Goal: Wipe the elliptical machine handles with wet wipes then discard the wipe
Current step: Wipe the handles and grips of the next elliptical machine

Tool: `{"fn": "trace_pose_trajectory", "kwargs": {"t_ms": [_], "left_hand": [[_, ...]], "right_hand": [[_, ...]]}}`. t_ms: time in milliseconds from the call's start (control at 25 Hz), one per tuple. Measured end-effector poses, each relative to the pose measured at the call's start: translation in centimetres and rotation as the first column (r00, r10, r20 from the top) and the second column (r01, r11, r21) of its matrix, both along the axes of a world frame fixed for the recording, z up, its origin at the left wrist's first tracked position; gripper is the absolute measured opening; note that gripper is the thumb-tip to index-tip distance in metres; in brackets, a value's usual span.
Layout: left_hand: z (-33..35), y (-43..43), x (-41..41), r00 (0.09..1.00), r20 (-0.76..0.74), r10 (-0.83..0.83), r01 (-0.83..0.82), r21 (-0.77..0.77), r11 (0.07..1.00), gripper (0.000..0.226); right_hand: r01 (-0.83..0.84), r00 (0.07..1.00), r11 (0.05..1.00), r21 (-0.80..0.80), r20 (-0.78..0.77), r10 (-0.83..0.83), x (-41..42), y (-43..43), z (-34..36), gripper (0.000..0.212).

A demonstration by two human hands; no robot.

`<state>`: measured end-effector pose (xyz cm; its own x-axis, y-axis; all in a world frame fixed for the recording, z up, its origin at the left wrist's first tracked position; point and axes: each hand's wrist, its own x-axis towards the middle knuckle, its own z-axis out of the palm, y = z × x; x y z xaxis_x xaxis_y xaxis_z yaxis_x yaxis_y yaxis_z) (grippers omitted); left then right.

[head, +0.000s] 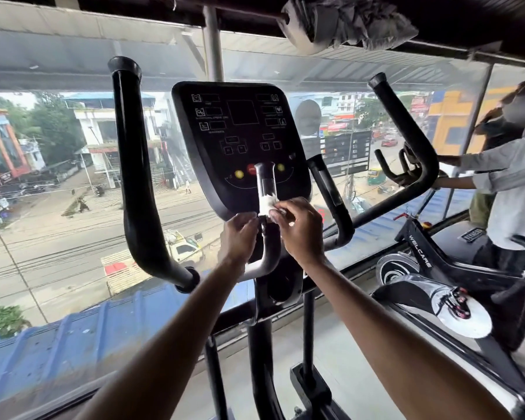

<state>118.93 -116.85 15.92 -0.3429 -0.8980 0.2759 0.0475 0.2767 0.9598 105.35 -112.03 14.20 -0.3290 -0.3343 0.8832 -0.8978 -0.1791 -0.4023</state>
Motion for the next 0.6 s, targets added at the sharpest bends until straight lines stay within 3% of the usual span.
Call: {"fn": "trace_pose_trajectory", "kwargs": {"t_ms": [160, 320, 480, 600], "left_hand": [[-0.5, -0.4, -0.9, 0.991, -0.058, -0.118, 0.126, 0.158, 0.979, 0.024], [-1.1, -0.9, -1.0, 0.988, -0.096, -0.124, 0.139, 0.172, 0.975, 0.025], [-1.3, -0.3, -1.6, 0.986, -0.145, -0.078, 0.103, 0.167, 0.981, 0.03], [-1.8, -0.4, -1.8, 0.984, -0.168, -0.061, 0.091, 0.178, 0.98, 0.027]], "right_hand": [[0.053, 0.999, 0.995, -0.087, 0.015, -0.052, -1.0, -2.5, 3.6, 0.017], [-0.056, 0.975, 0.998, -0.011, -0.217, 0.052, -1.7, -1.4, 2.6, 0.017], [-0.043, 0.99, 0.998, -0.038, -0.134, 0.038, -2.4, -2.4, 4.7, 0.016], [-0.095, 0.933, 0.991, 0.09, -0.34, 0.12, -2.2, -0.9, 3.1, 0.015]]}}
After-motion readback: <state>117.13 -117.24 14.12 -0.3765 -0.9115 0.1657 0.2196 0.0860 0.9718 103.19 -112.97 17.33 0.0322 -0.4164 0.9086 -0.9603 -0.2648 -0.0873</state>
